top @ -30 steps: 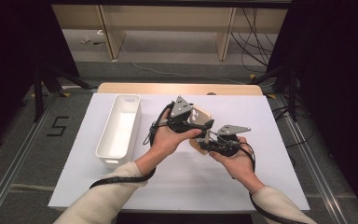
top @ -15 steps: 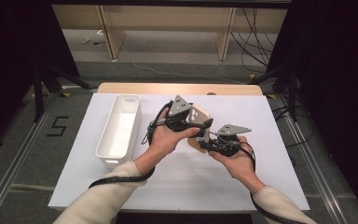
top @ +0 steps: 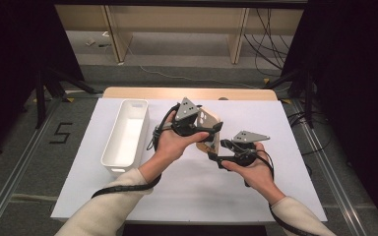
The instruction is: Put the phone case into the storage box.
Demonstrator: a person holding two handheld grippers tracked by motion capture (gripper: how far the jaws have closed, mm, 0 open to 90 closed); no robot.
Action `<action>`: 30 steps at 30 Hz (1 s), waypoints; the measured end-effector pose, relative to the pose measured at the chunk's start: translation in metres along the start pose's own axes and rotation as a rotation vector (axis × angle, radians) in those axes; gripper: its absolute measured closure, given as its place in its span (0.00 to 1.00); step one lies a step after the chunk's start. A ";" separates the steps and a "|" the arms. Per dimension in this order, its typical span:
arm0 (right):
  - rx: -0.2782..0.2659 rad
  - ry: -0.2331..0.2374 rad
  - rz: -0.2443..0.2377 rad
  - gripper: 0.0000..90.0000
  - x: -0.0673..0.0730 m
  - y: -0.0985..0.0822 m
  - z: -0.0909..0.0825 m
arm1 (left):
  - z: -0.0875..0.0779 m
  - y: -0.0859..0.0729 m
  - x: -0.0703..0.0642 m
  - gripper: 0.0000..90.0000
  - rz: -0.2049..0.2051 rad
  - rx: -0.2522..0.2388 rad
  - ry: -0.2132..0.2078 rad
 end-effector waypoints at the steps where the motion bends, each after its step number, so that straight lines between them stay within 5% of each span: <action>1: -0.001 0.011 -0.001 0.24 0.000 0.000 0.000 | -0.001 0.000 0.001 0.12 0.000 -0.002 0.001; 4: -0.003 0.033 -0.016 0.17 0.000 -0.002 -0.002 | -0.004 0.001 0.004 0.12 0.001 -0.005 0.006; 30: -0.074 0.031 -0.033 0.15 -0.007 -0.006 -0.024 | -0.028 0.010 0.028 0.12 0.011 -0.018 0.050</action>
Point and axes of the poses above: each handheld gripper's, and its own axes: z roughly forward along the jaws, y roughly out of its top, x roughly to its left, the point moved 6 cm from there along z, roughly forward along the jaws, and after that the axes turned 4 degrees about z, right-handed, at the moved point
